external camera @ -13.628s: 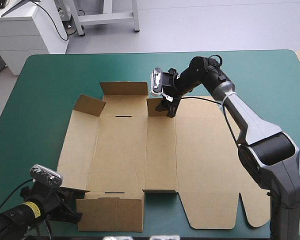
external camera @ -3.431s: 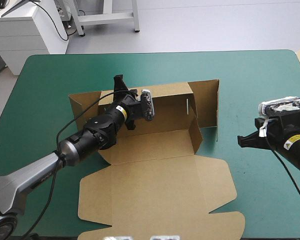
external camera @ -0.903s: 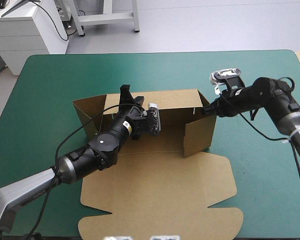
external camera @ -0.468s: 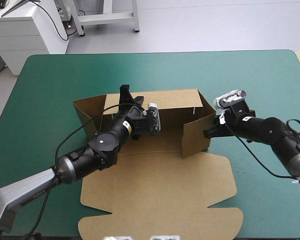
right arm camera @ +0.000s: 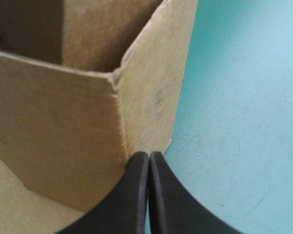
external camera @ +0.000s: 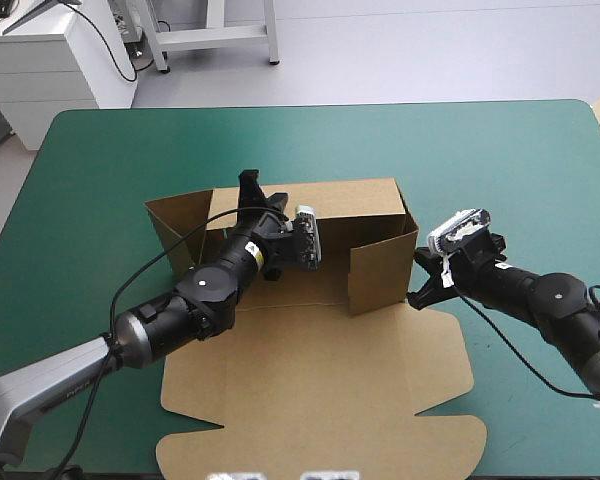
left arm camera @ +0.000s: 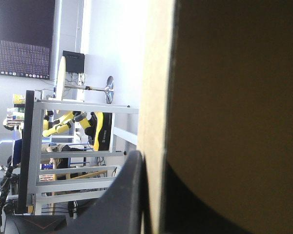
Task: Fold the box
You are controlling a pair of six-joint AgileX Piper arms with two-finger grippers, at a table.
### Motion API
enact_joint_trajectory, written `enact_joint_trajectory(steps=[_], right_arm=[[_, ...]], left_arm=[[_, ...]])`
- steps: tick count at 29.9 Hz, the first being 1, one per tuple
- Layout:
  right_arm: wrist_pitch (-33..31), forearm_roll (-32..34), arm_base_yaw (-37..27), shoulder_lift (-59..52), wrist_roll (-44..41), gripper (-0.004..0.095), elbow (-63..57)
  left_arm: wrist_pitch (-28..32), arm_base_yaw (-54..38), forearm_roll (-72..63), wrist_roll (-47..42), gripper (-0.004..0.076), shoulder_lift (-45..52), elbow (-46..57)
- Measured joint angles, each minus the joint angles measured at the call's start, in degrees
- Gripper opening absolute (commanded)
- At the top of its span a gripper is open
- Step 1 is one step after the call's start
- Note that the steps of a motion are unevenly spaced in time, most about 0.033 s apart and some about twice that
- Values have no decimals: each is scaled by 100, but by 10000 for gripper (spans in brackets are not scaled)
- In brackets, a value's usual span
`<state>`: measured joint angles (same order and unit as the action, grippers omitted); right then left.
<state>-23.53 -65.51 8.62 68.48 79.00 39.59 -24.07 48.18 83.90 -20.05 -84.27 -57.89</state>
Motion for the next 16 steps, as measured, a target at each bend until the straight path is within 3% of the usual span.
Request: enact_joint_trajectory(steps=[7,16], right_arm=[[-369,20,0,-19,200,360,-18],[-582,47,0,-133,554,545,-24]], left_arm=[[0,0,0,0,-8,0,0],[-16,0,0,0,-8,0,0]])
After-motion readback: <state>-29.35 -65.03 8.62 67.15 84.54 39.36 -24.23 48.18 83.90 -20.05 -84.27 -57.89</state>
